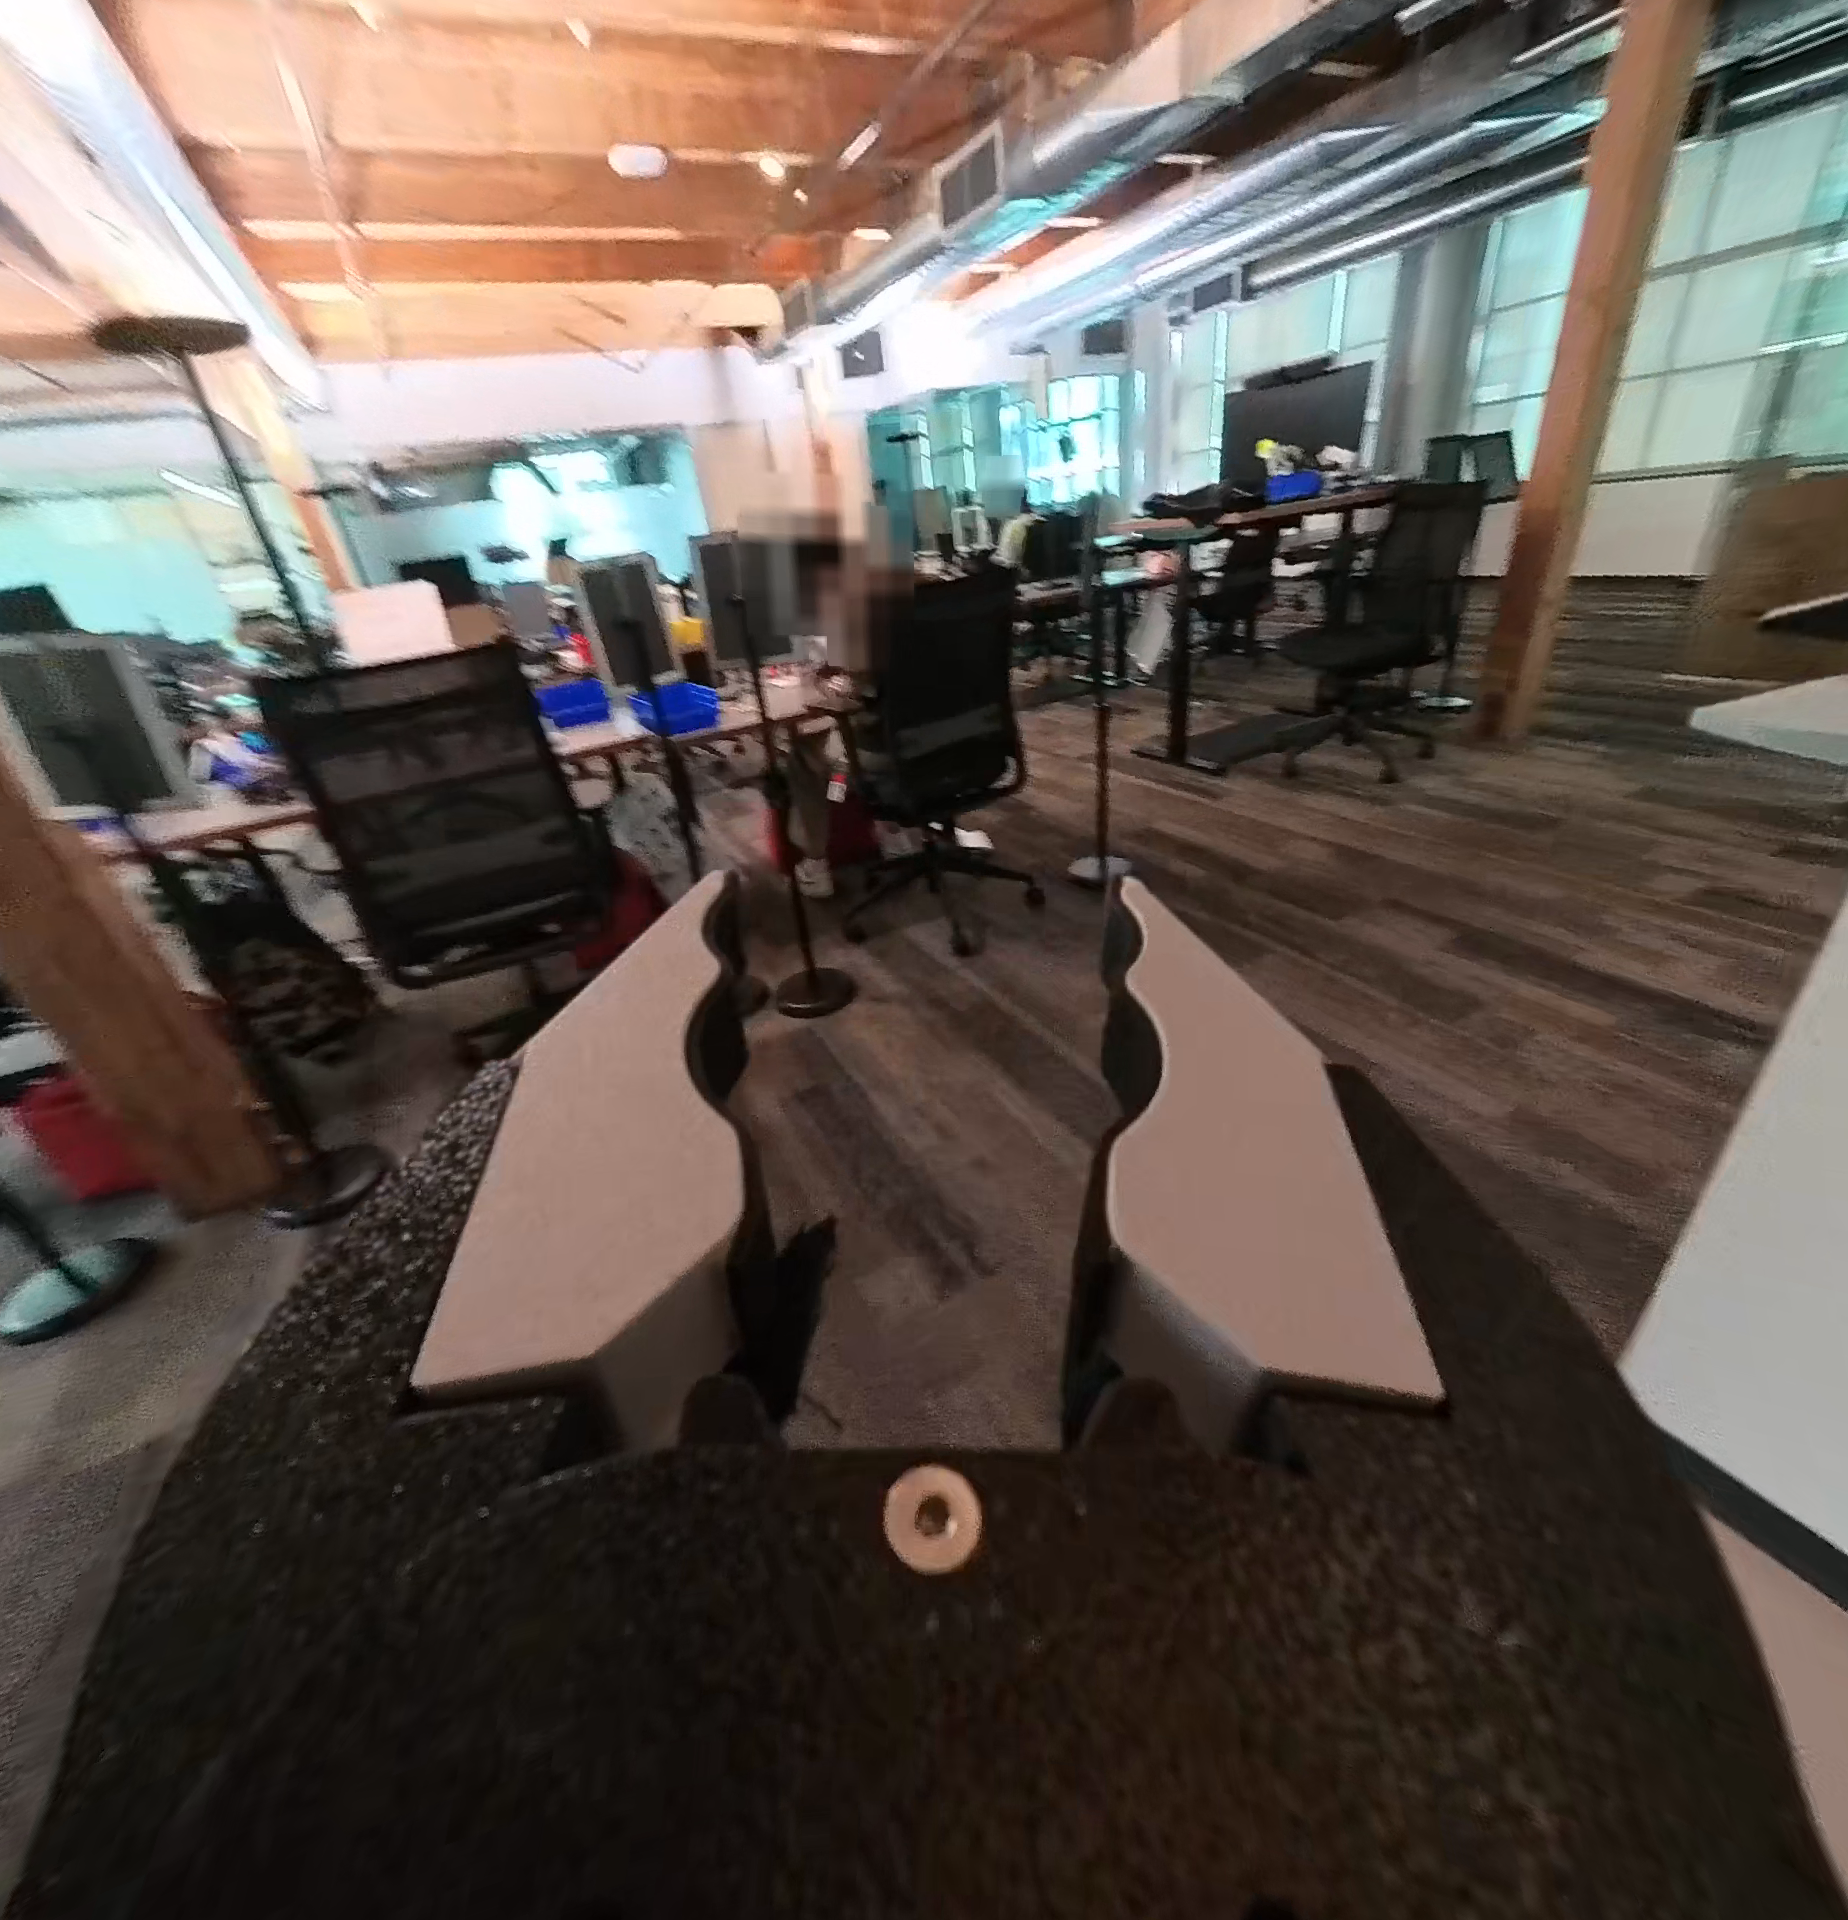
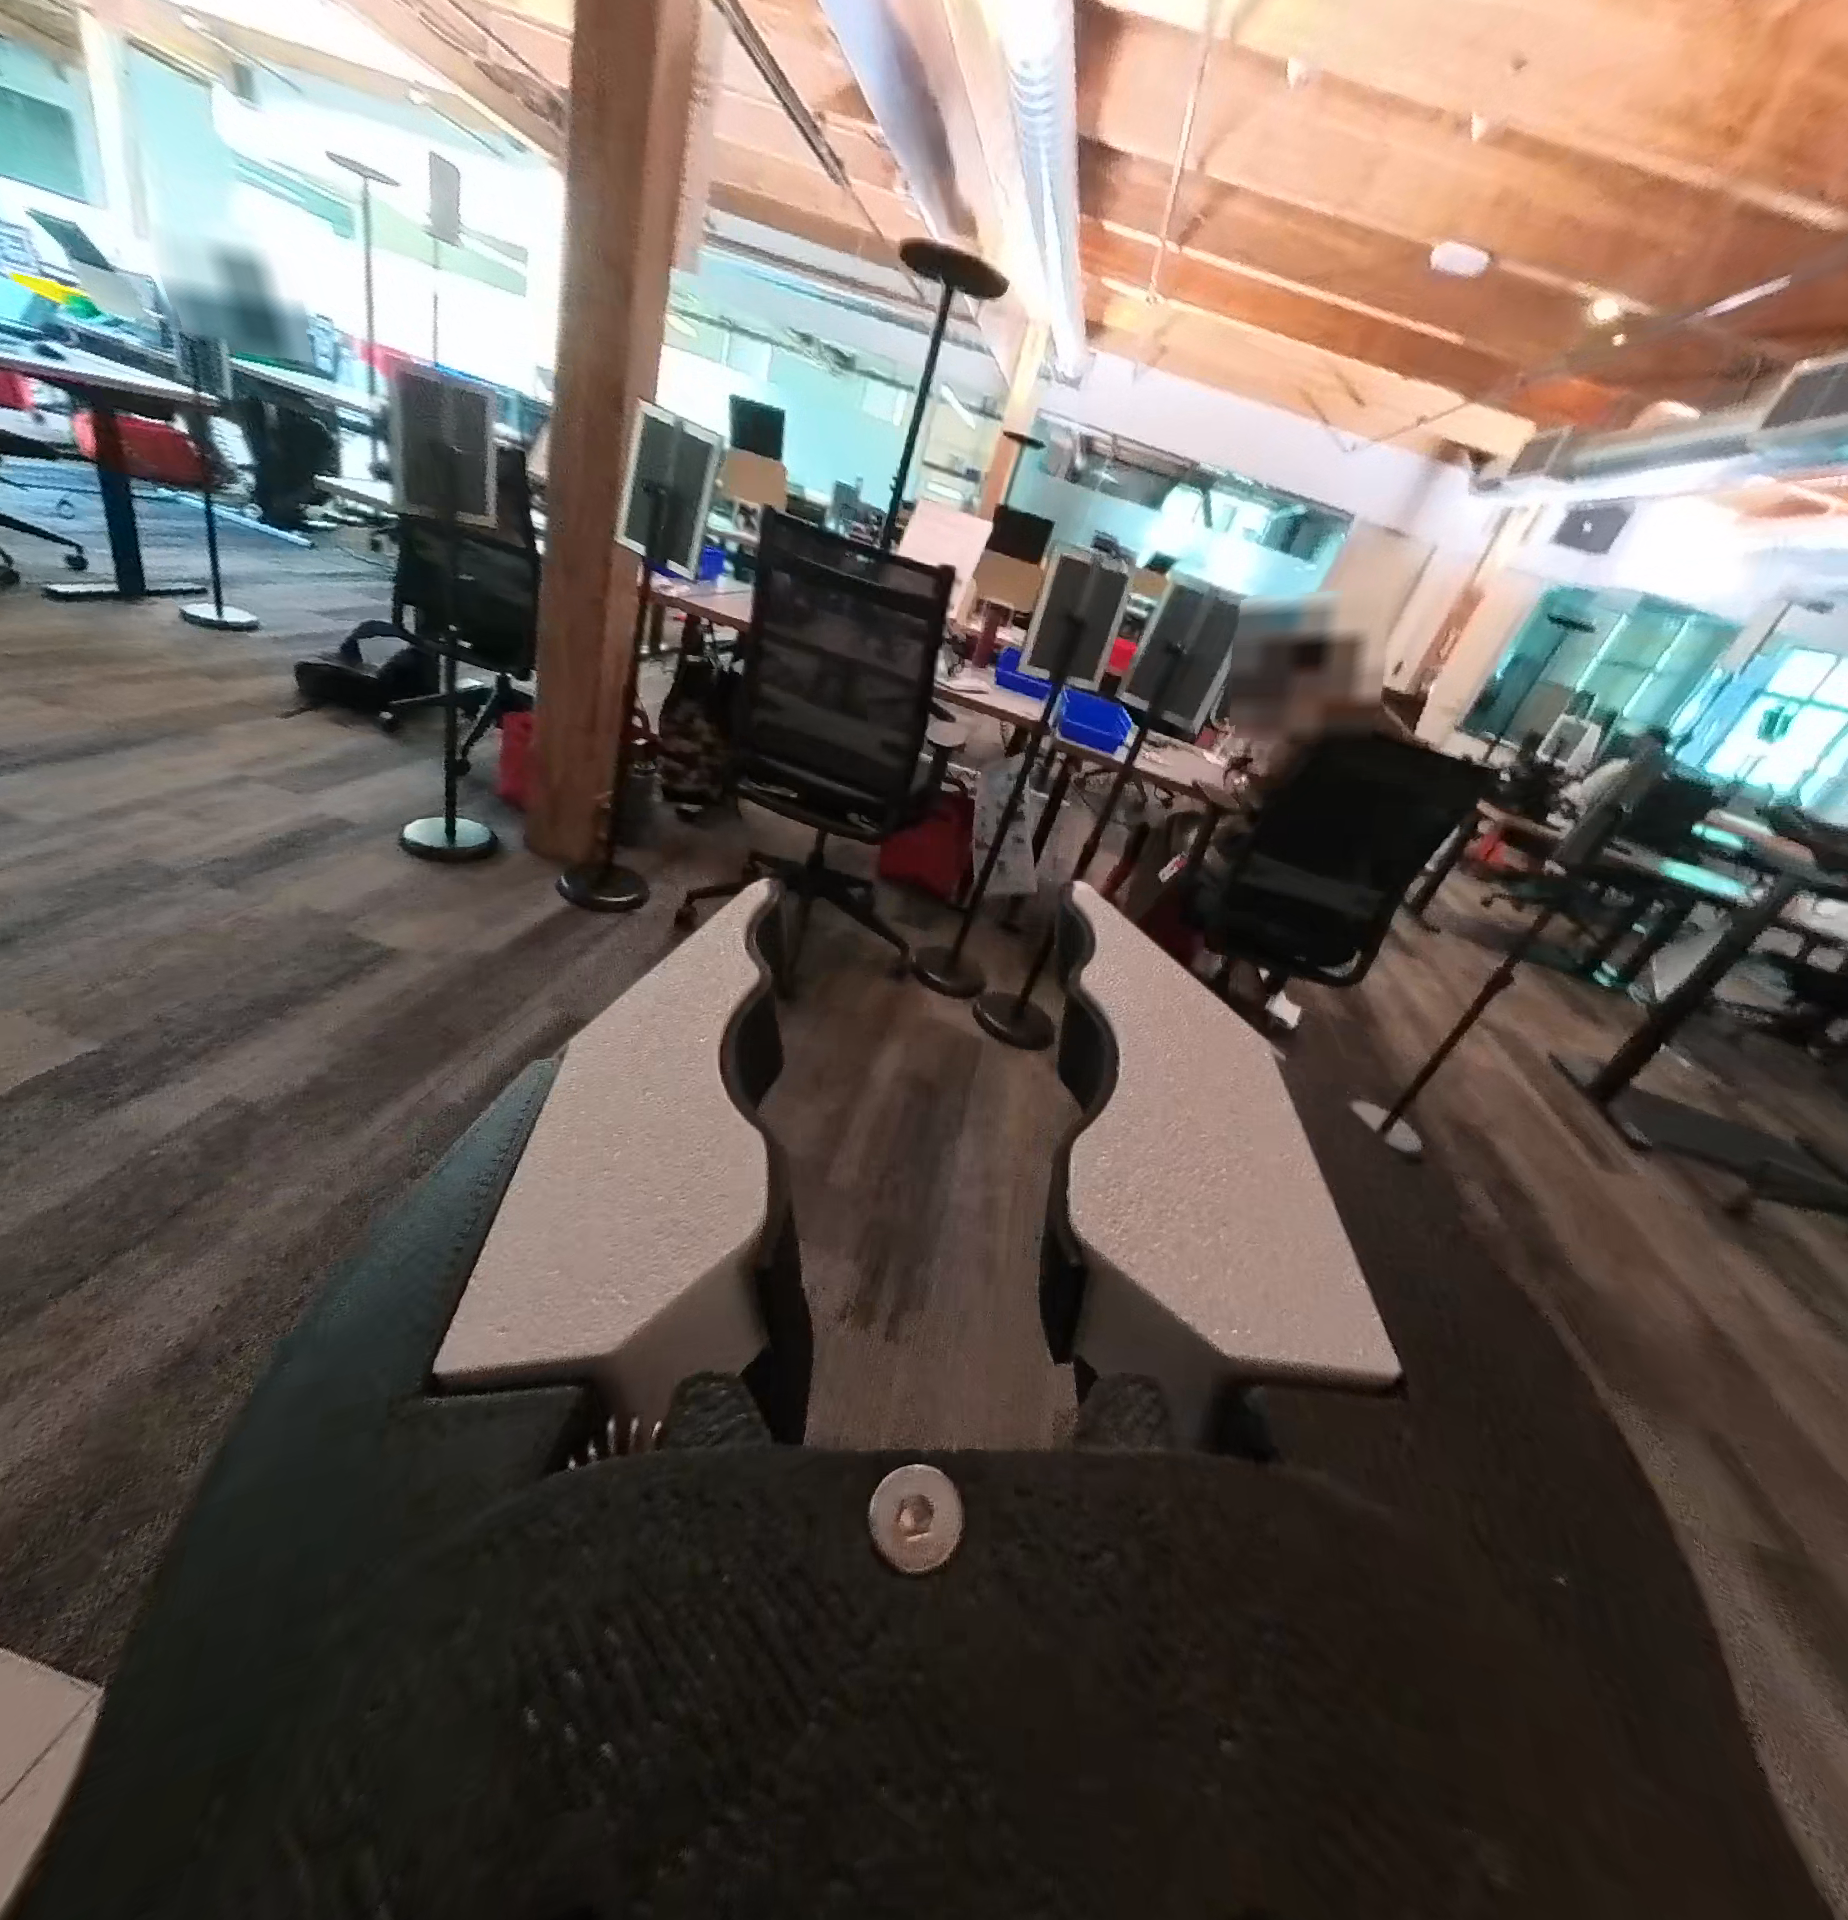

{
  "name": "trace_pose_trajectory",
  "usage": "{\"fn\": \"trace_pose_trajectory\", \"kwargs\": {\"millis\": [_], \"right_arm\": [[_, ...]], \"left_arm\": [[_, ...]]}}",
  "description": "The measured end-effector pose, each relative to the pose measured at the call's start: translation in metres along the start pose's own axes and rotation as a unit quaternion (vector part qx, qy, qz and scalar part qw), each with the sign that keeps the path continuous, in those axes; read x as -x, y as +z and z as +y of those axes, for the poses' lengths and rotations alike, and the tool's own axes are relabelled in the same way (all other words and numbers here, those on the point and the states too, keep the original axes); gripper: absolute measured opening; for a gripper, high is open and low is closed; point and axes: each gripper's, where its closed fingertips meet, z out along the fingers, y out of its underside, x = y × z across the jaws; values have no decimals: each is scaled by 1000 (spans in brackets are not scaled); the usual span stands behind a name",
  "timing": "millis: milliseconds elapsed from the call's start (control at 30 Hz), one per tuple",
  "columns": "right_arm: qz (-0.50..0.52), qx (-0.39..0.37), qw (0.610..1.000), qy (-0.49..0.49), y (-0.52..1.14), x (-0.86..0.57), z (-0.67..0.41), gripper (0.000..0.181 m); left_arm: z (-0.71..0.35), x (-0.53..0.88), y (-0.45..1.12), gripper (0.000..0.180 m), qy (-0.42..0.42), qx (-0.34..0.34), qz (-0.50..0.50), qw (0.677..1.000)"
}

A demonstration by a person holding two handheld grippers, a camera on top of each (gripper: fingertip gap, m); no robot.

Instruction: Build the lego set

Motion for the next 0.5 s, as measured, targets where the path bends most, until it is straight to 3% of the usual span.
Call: {"fn": "trace_pose_trajectory", "kwargs": {"millis": [133,267,367,500], "right_arm": [[52,9,998,-15,73,-70,35,50],[108,12,994,-7,154,-153,71,49],[157,28,987,10,207,-222,89,49],[224,56,973,-6,241,-319,113,49]], "left_arm": [[26,-7,125,67,12,11,49,999],[42,-9,259,67,20,-11,93,995],[35,-20,367,67,74,-31,112,990],[23,-73,504,62,87,-58,199,974]]}}
